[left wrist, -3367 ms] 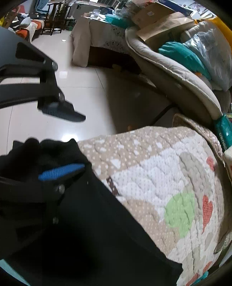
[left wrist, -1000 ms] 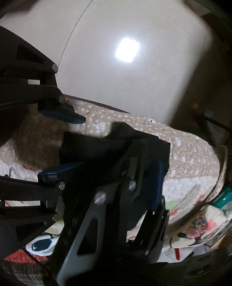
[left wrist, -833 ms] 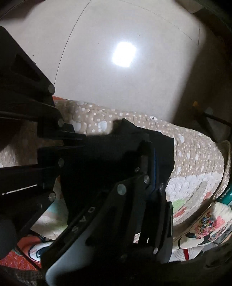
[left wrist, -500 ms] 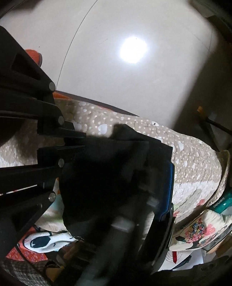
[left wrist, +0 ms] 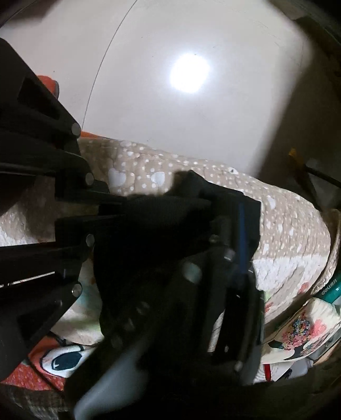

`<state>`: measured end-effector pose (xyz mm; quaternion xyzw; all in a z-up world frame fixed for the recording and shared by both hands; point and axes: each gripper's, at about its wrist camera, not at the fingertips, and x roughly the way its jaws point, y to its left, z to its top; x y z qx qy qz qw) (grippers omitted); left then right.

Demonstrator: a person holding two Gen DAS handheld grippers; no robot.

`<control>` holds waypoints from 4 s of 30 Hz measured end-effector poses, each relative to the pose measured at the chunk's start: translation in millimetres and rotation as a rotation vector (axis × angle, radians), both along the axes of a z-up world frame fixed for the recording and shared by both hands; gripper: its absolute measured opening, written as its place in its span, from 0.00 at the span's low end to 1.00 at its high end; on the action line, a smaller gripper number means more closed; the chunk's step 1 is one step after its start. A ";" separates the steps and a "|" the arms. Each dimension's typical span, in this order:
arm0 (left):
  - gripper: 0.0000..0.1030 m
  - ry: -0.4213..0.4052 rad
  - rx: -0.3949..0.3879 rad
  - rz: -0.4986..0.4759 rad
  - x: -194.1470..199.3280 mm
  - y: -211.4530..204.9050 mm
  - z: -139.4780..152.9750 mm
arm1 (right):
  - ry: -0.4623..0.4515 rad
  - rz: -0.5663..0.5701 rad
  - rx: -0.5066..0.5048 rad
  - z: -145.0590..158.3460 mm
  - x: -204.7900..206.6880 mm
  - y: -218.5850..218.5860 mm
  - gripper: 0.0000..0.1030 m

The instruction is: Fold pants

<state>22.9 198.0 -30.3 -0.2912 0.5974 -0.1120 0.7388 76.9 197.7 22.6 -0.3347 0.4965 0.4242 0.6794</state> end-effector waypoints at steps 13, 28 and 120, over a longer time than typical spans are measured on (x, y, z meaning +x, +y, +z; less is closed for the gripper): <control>0.05 0.010 0.079 0.121 43.5 36.0 -2.4 | -0.046 -0.151 -0.002 -8.2 47.1 17.2 0.03; 0.23 0.000 0.058 0.328 -6.3 105.6 0.8 | -0.148 -0.454 0.227 63.4 32.6 -91.5 0.51; 0.17 -0.256 -0.274 0.371 -11.4 -45.1 53.7 | -0.102 -0.290 0.112 61.4 31.8 -75.2 0.23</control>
